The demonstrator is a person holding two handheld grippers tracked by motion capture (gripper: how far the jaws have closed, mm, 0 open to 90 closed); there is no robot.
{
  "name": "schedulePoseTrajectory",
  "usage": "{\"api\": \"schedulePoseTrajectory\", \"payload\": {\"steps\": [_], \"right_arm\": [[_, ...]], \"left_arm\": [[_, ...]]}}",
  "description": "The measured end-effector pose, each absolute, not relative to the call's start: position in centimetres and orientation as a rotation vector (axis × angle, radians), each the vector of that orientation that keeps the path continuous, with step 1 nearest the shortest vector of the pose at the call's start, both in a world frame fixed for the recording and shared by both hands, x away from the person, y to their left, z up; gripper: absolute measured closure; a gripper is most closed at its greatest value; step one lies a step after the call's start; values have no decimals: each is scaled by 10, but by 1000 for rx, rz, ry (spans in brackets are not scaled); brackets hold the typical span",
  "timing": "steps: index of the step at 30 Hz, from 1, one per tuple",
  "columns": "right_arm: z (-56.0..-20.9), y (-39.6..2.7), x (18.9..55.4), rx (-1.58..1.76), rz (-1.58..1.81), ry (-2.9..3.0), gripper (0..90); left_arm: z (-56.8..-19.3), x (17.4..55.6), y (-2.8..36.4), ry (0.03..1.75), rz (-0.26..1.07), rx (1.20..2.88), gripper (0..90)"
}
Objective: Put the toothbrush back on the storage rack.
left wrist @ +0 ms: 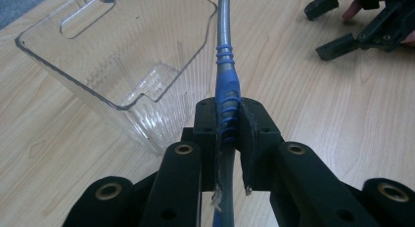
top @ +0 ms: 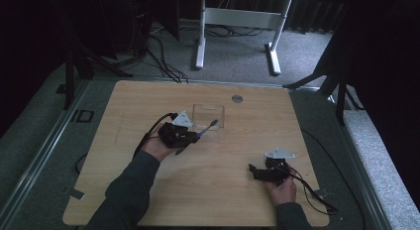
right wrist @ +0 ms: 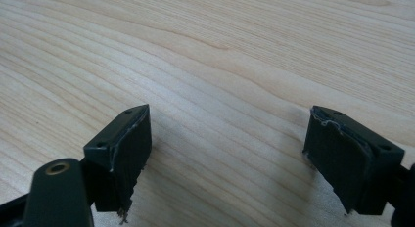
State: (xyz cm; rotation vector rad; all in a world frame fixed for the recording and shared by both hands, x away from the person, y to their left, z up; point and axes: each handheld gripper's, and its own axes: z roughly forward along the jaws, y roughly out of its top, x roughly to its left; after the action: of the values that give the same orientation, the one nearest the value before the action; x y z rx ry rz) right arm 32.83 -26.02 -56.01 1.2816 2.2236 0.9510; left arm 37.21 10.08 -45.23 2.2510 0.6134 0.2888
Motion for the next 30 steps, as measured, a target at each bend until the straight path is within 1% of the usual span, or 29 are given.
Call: {"api": "schedulePoseTrajectory", "payload": {"steps": [30], "right_arm": [[-560,-260,328,1282,951,2223,177]], "left_arm": [[-449,375,101,702,344,2166,790]]}}
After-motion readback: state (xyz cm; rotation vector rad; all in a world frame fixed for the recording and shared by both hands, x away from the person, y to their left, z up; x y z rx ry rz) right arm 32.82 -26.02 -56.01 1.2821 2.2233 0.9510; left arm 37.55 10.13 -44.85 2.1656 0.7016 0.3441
